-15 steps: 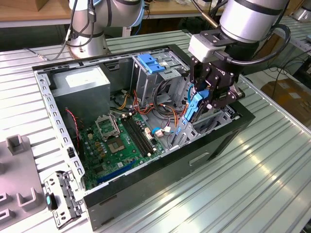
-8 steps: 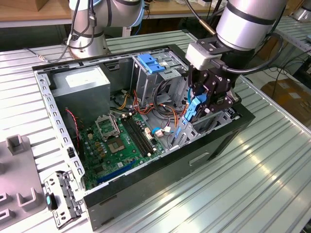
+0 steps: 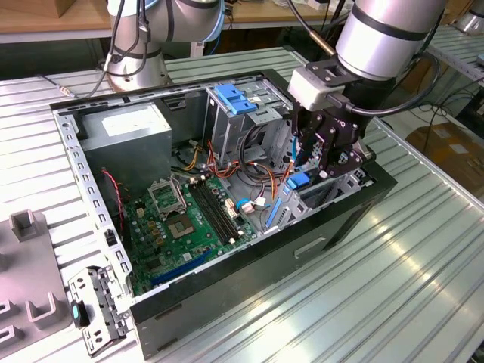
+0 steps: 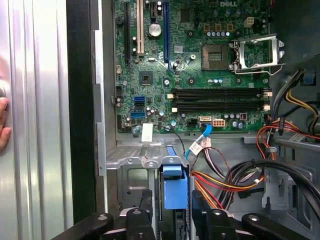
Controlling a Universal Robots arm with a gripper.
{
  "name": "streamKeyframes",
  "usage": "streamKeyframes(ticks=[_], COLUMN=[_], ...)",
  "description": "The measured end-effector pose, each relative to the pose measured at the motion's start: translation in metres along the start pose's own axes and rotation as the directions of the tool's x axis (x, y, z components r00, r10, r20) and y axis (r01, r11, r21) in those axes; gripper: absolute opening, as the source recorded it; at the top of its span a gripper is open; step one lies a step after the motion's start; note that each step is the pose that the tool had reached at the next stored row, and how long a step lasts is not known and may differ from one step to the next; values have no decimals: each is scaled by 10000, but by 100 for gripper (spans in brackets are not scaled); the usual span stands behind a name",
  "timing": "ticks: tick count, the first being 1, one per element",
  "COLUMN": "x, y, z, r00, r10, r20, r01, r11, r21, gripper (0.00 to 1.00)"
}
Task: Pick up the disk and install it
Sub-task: 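Insert the disk into the insertion slot, then insert the first disk wire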
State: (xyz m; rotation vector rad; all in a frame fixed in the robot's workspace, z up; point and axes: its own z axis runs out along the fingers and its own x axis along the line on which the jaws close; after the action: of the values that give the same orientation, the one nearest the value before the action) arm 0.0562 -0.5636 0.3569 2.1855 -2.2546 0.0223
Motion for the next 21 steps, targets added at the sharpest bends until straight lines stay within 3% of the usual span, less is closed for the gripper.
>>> streamKeyframes(ticks=[3, 4, 5, 8, 21], x=[0, 0, 0, 0, 0], y=[0, 0, 0, 0, 0], z=[0, 0, 0, 0, 0], r00=[10000, 10000, 10000, 10000, 10000], r10=[0, 0, 0, 0, 0], r20=[0, 0, 0, 1, 0], r01=[0, 0, 0, 0, 0], r11=[10000, 10000, 10000, 10000, 10000], r21=[1, 1, 1, 1, 4], gripper=[43, 30, 30, 12, 11])
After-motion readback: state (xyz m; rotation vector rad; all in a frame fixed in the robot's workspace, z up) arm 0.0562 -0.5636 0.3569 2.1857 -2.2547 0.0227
